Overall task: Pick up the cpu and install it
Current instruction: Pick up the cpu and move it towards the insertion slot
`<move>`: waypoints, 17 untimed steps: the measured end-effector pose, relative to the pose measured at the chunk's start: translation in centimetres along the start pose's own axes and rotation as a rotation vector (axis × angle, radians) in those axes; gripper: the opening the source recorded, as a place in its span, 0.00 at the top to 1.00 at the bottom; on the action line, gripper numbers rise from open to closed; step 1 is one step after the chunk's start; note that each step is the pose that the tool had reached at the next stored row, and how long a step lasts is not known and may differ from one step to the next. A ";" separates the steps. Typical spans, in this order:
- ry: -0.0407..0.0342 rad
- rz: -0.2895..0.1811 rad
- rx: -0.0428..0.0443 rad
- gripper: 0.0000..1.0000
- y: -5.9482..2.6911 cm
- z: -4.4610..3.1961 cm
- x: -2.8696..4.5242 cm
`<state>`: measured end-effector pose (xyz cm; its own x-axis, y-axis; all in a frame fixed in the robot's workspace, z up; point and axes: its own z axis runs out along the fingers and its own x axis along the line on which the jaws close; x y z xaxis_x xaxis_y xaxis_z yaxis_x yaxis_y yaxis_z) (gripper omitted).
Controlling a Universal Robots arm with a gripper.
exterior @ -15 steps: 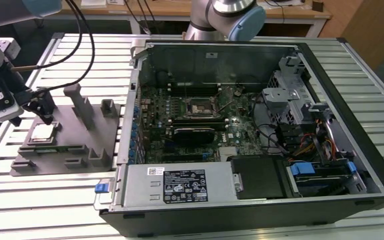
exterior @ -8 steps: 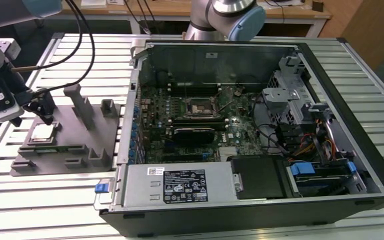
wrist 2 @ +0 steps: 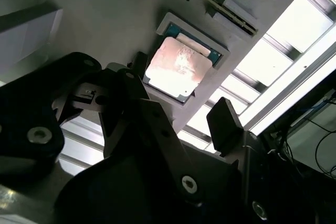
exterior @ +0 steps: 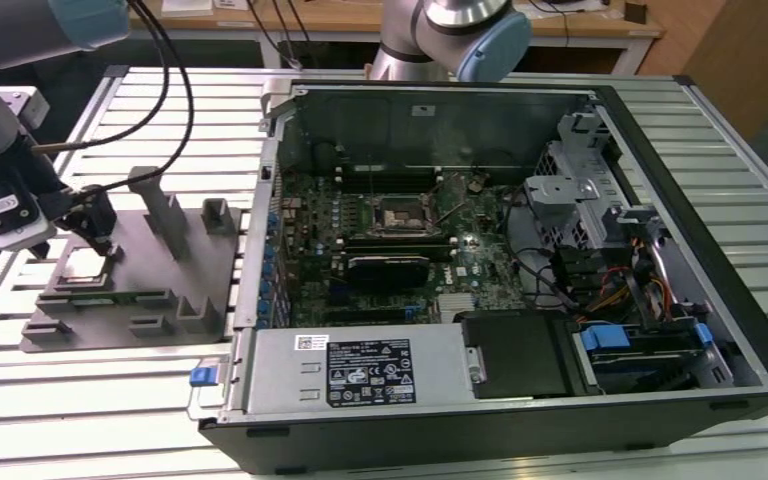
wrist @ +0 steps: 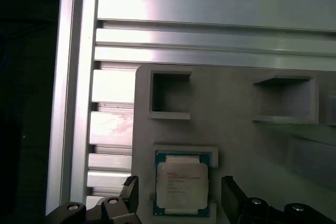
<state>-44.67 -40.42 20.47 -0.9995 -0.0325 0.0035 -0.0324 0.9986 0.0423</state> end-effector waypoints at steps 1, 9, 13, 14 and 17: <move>0.0000 0.000 0.0000 0.27 -0.01 0.18 -0.02; -0.0001 0.000 0.0000 0.27 -0.06 1.36 -0.06; -0.0001 0.000 0.0000 0.27 -0.07 1.68 -0.08; -0.0001 0.000 0.0000 0.27 -0.08 1.74 -0.10; 0.0001 0.000 0.0001 0.27 -0.08 1.84 -0.19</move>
<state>-44.49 -40.42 18.63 -0.9995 -0.0325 0.0036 -0.0323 0.9986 0.0422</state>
